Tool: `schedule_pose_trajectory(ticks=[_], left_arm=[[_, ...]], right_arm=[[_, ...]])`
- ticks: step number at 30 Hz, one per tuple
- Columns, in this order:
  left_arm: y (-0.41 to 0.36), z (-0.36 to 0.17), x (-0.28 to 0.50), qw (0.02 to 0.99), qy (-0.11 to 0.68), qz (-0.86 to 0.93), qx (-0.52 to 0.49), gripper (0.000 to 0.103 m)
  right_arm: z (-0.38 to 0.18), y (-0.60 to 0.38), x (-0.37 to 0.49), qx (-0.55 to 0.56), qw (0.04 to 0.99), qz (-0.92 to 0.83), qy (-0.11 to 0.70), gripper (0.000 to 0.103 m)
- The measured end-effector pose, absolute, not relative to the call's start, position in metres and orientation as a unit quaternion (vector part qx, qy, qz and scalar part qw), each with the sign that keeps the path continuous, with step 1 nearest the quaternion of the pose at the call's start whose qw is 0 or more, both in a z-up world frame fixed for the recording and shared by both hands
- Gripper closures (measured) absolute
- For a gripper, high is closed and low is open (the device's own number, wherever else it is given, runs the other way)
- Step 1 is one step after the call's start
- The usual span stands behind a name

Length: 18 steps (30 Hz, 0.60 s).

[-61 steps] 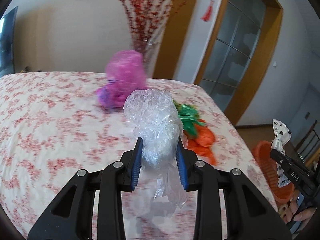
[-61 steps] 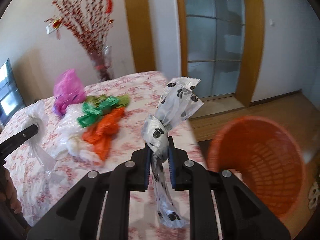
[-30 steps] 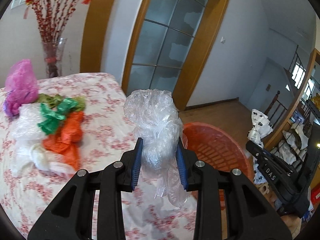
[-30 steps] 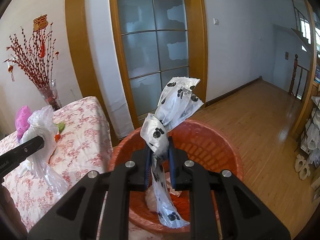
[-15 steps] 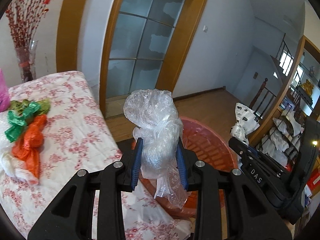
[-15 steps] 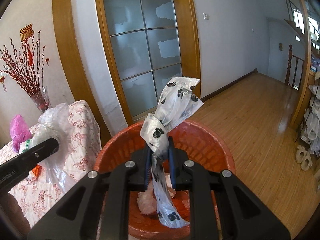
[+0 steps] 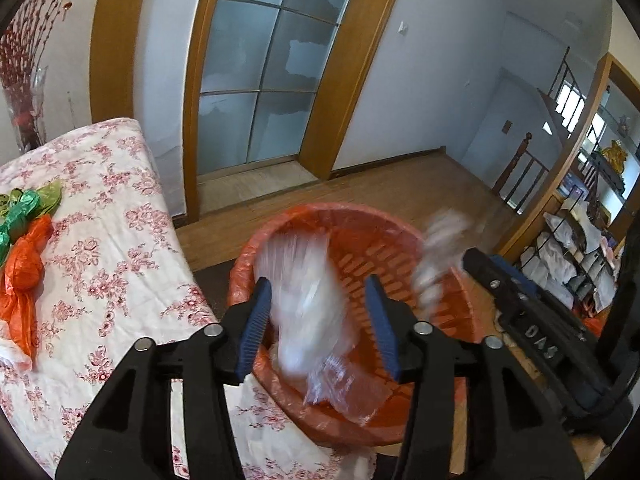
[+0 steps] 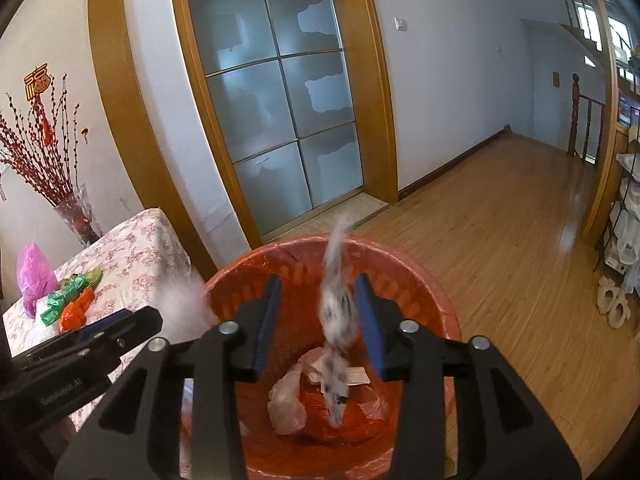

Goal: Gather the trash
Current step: 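Open both tools to drop the clear and paw-print bags into the wastebasket, then move both tools back to the bed and grasp the white bag with the left tool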

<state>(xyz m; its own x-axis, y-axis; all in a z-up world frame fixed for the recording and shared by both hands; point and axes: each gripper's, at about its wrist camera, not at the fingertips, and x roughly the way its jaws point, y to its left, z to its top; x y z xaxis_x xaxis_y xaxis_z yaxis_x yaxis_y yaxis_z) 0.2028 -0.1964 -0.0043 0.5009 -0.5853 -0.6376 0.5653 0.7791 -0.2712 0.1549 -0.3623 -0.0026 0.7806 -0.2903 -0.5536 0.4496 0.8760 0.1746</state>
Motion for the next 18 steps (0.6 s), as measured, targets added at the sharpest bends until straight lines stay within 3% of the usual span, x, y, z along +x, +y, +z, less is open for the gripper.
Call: schedule_pose_trajectory(ticks=[7,18], left_arm=[[-0.178,-0.006,0.203,0.880,0.369,-0.300,-0.002,0.044],[-0.138,-0.009,0.209,0.891,0.375,-0.254,0.002,0.043]], right_arm=[[-0.005,-0.367,0.155,0.153,0.929,-0.206,0.266,0.056],[-0.005,-0.347,0.161,0.140,0.932,-0.187,0.276,0.052]])
